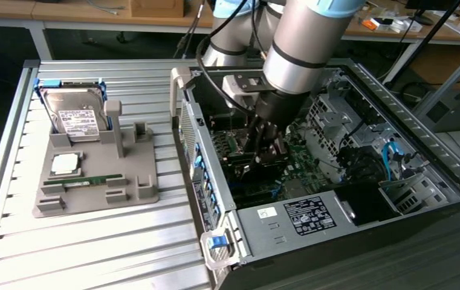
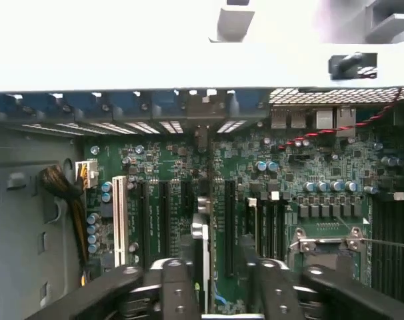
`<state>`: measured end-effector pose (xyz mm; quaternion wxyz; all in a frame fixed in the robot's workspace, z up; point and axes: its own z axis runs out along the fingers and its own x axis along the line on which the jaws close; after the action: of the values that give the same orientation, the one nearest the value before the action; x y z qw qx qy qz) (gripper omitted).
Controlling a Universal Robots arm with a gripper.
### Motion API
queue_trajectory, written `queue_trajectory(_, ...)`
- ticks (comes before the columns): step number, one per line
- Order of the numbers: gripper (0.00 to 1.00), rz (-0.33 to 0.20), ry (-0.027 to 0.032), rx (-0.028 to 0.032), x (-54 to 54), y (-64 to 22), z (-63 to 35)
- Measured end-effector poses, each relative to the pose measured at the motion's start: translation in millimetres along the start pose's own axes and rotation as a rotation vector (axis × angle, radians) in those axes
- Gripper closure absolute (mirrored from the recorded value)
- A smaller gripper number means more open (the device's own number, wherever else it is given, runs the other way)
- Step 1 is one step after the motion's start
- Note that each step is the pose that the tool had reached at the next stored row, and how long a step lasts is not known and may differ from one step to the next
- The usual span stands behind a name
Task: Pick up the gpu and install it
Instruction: 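Insert the gpu into the slot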
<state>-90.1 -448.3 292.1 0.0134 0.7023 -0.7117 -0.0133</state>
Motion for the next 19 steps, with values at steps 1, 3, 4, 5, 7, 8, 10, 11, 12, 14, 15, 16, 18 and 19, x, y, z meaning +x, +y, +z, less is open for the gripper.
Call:
queue_trajectory(1,0.62,0.000,0.0083,0.0000,-1.6,0.0,-0.3)
queue_trajectory(3,0.74,0.000,0.0170,0.0000,-3.9,-0.6,-0.4)
queue_trajectory(4,0.80,-0.002,0.0177,-0.0008,-4.1,-2.2,-0.4)
queue_trajectory(5,0.80,-0.003,0.0177,-0.0034,-4.1,-4.8,-0.2)
queue_trajectory(7,0.86,-0.008,0.0180,-0.0115,-4.2,-13.1,0.3)
queue_trajectory(8,0.89,-0.011,0.0182,-0.0146,-4.3,-16.8,0.6)
queue_trajectory(10,0.89,-0.015,0.0185,-0.0205,-4.4,-24.8,1.0)
queue_trajectory(11,0.89,-0.018,0.0186,-0.0230,-4.4,-28.9,1.2)
queue_trajectory(12,0.89,-0.020,0.0188,-0.0255,-4.5,-33.2,1.5)
queue_trajectory(14,0.89,-0.023,0.0188,-0.0311,-4.6,-42.2,1.9)
queue_trajectory(15,0.89,-0.025,0.0189,-0.0353,-4.7,-48.5,2.2)
queue_trajectory(16,0.89,-0.026,0.0190,-0.0382,-4.7,-52.7,2.3)
queue_trajectory(18,0.89,-0.028,0.0192,-0.0435,-4.8,-60.4,2.1)
queue_trajectory(19,0.89,-0.029,0.0193,-0.0455,-4.8,-63.8,1.9)
